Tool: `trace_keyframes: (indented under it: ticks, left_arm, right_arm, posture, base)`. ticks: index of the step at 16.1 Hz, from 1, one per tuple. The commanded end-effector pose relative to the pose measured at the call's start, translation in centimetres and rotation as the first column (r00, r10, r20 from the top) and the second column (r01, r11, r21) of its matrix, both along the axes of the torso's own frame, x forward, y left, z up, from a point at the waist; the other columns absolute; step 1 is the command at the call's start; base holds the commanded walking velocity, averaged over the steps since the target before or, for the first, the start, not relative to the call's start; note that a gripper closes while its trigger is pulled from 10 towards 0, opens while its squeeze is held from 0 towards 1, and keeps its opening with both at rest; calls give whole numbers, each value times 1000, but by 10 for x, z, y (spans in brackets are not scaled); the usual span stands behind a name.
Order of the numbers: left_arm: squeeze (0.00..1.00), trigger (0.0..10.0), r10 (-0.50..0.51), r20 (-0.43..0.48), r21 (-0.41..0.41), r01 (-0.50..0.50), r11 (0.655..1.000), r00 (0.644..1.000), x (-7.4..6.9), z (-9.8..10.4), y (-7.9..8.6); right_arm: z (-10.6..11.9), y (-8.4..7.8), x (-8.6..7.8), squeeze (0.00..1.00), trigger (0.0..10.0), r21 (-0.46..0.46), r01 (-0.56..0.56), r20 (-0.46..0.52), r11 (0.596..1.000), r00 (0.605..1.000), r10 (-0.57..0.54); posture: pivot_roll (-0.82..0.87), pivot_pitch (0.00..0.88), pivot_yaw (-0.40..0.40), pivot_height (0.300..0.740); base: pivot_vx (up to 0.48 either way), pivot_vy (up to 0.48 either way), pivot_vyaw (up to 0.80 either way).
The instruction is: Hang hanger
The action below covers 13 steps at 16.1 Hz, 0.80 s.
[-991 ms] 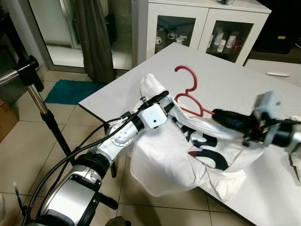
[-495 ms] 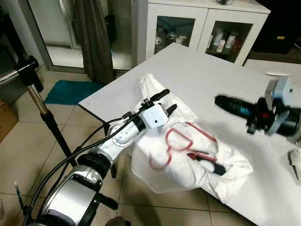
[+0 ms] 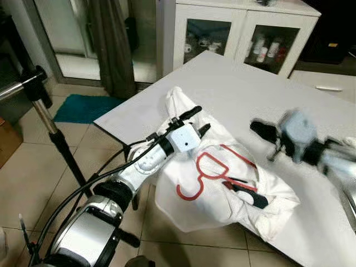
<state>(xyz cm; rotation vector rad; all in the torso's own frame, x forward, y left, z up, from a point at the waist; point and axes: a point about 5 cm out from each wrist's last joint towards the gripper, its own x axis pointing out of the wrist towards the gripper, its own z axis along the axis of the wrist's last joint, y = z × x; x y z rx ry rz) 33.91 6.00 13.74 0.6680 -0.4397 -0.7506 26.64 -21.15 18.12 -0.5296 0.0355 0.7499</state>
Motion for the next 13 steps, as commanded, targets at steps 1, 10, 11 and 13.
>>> trace_keyframes:
  ticks: [1,10,11,13]
  left_arm:
    - [0,10000,-5,4,1,5,1000,1000,0,2,0]
    - [0,10000,-44,-11,1,44,999,999,-5,-2,-5]
    - [0,10000,-42,-11,-1,42,999,999,-5,-2,-5]
    - [0,10000,-39,-10,-2,39,999,999,-5,-2,-4]
  right_arm:
    - [1,10,-14,475,10000,0,-96,-25,995,995,96]
    - [-46,50,-4,0,10000,-57,-14,18,998,1000,15]
    - [-48,53,-1,0,10000,-63,-13,4,998,1000,13]
    - [-53,55,1,1000,10000,-70,-26,-24,997,999,24]
  posture:
    - [-1,0,-31,723]
    - [-3,2,-19,723]
    - [6,3,-24,723]
    - [13,2,-29,723]
  base:
    - [0,0,0]
    - [0,0,0]
    - [0,0,0]
    - [0,0,0]
